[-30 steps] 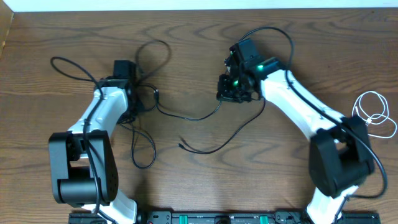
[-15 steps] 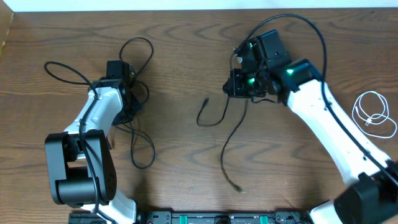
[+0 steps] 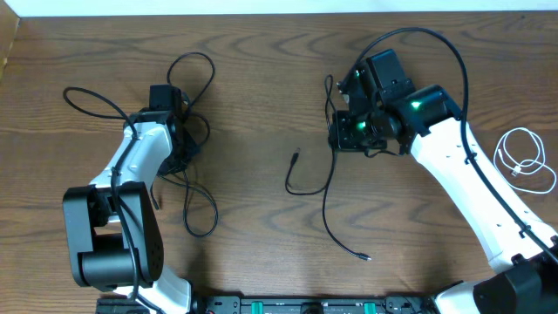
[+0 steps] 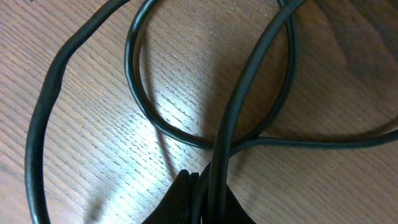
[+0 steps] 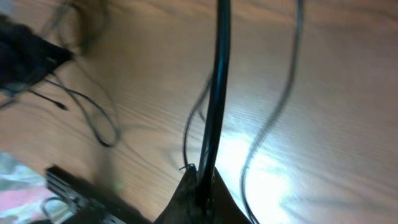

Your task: Untangle cables

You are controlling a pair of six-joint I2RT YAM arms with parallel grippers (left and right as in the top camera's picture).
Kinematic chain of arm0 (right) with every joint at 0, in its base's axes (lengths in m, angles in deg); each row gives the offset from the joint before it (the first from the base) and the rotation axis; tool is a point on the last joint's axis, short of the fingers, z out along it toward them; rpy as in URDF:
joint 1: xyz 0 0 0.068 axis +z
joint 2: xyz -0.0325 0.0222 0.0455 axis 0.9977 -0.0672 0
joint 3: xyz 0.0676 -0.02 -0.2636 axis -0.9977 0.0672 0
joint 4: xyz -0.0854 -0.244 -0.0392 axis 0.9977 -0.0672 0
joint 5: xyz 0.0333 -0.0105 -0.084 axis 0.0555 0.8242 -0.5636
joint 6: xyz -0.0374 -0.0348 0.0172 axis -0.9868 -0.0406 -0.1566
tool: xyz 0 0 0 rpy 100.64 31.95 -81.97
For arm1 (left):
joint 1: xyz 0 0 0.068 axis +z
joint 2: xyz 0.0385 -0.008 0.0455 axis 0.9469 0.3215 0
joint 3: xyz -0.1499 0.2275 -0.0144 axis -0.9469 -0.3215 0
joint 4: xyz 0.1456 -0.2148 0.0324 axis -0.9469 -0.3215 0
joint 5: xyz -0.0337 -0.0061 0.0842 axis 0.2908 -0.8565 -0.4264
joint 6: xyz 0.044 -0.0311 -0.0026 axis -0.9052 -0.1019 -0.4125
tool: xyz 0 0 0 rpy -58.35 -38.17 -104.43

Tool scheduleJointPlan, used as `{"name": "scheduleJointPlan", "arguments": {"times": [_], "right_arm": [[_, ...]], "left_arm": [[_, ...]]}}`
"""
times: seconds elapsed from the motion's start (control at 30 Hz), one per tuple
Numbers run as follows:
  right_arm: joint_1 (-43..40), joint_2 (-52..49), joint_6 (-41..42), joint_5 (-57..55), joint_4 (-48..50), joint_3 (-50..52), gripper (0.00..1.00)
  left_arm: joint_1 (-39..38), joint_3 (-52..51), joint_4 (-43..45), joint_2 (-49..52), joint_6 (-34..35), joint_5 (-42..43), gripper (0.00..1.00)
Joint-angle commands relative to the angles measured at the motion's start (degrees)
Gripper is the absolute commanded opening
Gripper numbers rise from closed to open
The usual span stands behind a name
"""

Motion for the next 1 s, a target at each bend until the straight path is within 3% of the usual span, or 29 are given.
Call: {"name": "scheduleJointPlan", "arguments": {"times": [0.0,0.2,0.27,0.4,0.53,0.77,0.97], "right_arm": [[-0.35,-0.31,-0.83,-4.96,-2.03,0.48,0.01],[-0.13,-0.31,-0.79,-8.09,-2.93,3.82,0.02],[-0.13,-0.31,-0.5,-9.14,-2.89,5.11,0.11],[-0.13,-0.31,-0.35,-11.02,-2.64,7.3,0.54],[-0.11,-0.31,2.1,-11.02,-1.68,9.29,0.77],[0.37,-0.31,5.53,-11.04,3.82,14.95,0.89],[1.95,-0.31,10.23,-13.94,9.86,20.79,0.88]], "left_arm": [[0.26,-0.28,-0.31,0.22,1.11,0.44,0.08],[0.26,-0.28,-0.33,0.22,1.07,1.2,0.08],[0.26,-0.28,-0.33,0.22,1.07,1.2,0.08],[0.26,-0.28,-0.33,0.22,1.09,1.2,0.08],[0.26,-0.28,-0.33,0.22,1.09,1.2,0.08],[0.26,-0.28,-0.33,0.22,1.09,1.25,0.08],[0.26,-0.28,-0.33,0.22,0.9,2.75,0.08]]}}
